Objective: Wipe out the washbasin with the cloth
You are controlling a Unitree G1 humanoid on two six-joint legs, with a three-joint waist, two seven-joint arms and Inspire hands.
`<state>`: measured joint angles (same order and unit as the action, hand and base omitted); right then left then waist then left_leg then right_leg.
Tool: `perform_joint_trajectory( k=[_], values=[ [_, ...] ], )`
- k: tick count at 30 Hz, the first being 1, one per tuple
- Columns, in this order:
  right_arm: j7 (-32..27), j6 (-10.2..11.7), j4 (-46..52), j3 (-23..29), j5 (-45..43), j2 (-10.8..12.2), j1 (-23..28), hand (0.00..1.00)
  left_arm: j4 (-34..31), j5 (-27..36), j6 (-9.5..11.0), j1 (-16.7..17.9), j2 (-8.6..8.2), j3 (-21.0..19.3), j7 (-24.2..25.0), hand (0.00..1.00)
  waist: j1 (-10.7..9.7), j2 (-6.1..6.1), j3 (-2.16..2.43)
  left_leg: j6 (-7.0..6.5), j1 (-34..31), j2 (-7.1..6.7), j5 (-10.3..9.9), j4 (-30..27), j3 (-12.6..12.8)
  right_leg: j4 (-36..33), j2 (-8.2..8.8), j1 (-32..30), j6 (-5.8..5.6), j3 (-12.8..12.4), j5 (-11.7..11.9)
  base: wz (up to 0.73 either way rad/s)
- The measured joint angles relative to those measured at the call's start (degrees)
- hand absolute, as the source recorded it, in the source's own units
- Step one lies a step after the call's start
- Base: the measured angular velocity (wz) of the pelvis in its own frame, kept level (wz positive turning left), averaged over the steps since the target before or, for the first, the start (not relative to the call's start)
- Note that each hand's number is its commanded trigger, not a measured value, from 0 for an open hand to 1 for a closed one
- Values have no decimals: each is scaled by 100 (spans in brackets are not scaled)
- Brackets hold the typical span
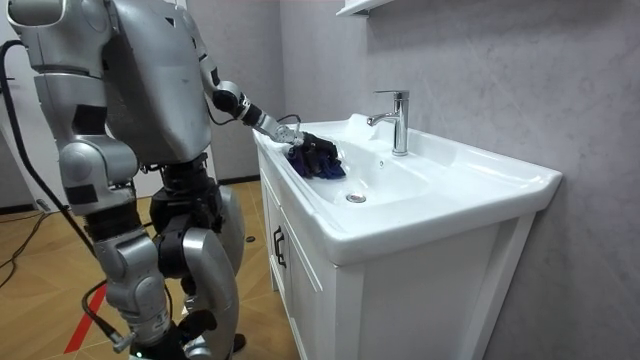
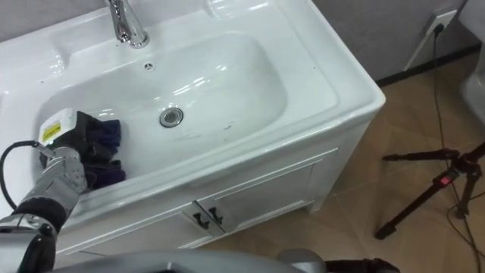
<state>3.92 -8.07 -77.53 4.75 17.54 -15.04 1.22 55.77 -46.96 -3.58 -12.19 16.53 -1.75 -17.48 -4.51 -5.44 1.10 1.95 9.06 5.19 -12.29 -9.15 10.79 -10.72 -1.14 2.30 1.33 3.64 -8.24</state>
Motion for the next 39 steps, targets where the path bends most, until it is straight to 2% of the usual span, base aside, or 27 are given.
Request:
perform_joint_trajectory(
  k=[4,5,7,10,13,16,20,24,25,27,29,32,34,36,39],
  values=[
    [8,11,0,-6,231,2,4,0,-198,15,-1,97,5,2,98,100,-3,-18,-20,0,7,3,0,0,-1,20,2,35,1,35,-4,7],
    [10,51,0,-22,331,11,7,0,-237,20,-2,105,5,8,158,100,-4,-12,-49,0,12,2,0,-1,-3,41,1,56,-1,39,-5,4],
    [16,106,-2,-75,482,22,-3,0,-262,16,-23,103,4,84,191,100,-24,-31,-58,0,-7,-1,0,-1,-27,79,2,63,-1,49,-5,9],
    [91,145,-10,-59,467,59,9,0,-261,0,-24,107,-3,98,223,100,-148,-32,-65,3,-19,-4,2,8,-155,97,4,90,-2,135,-12,20],
    [87,246,-7,-69,504,63,103,0,-277,14,-134,94,-35,208,227,100,-180,-18,-99,5,27,-7,3,17,-151,113,2,161,-4,124,-28,1],
    [54,244,-20,-68,555,65,183,0,-257,12,-227,92,-122,340,239,100,-307,1,-107,5,64,-23,2,35,-149,114,17,165,-25,121,-63,4],
    [-19,239,-48,-136,865,166,314,0,-288,15,-362,48,-411,630,185,100,-395,48,-127,5,126,-51,2,70,-140,84,39,185,-59,93,-86,0],
    [-84,249,-49,-171,990,298,328,0,-247,22,-419,-39,-681,997,154,100,-602,97,-135,4,174,-105,2,81,-107,53,97,170,-102,81,-124,0],
    [-85,251,-50,-195,1044,329,317,0,-236,18,-458,-124,-740,1125,122,100,-655,147,-161,4,178,-117,2,93,-53,1,110,162,-121,46,-147,-6],
    [-77,240,-45,-356,1133,405,316,0,-273,92,-559,-304,-881,1359,121,100,-760,267,-156,4,181,-135,2,95,-34,4,122,139,-139,-18,-153,-8],
    [-104,218,-16,-368,1144,438,314,0,-305,430,-607,-405,-988,1688,122,100,-864,321,-150,4,192,-152,2,99,9,12,136,147,-158,-30,-134,-6],
    [-157,207,14,-455,1142,449,234,0,-673,924,-732,-532,-1159,2279,280,100,-1168,295,-154,2,114,-203,2,104,24,116,185,144,-220,-23,-75,2],
    [-187,169,28,-523,1175,443,164,0,-831,1068,-780,-683,-1255,2605,440,100,-1269,272,-143,1,106,-216,1,119,156,117,189,134,-241,-100,-43,-17],
    [-201,177,111,-616,1233,420,156,0,-980,1499,-852,-807,-1348,2711,591,100,-1352,231,-148,0,104,-227,1,146,162,121,193,114,-247,-158,-30,-12],
    [-208,260,162,-742,1242,380,96,0,-1110,2134,-860,-974,-1371,2916,717,100,-1428,149,-141,0,72,-237,2,149,163,115,197,76,-253,-169,-25,-3]
  ],
)
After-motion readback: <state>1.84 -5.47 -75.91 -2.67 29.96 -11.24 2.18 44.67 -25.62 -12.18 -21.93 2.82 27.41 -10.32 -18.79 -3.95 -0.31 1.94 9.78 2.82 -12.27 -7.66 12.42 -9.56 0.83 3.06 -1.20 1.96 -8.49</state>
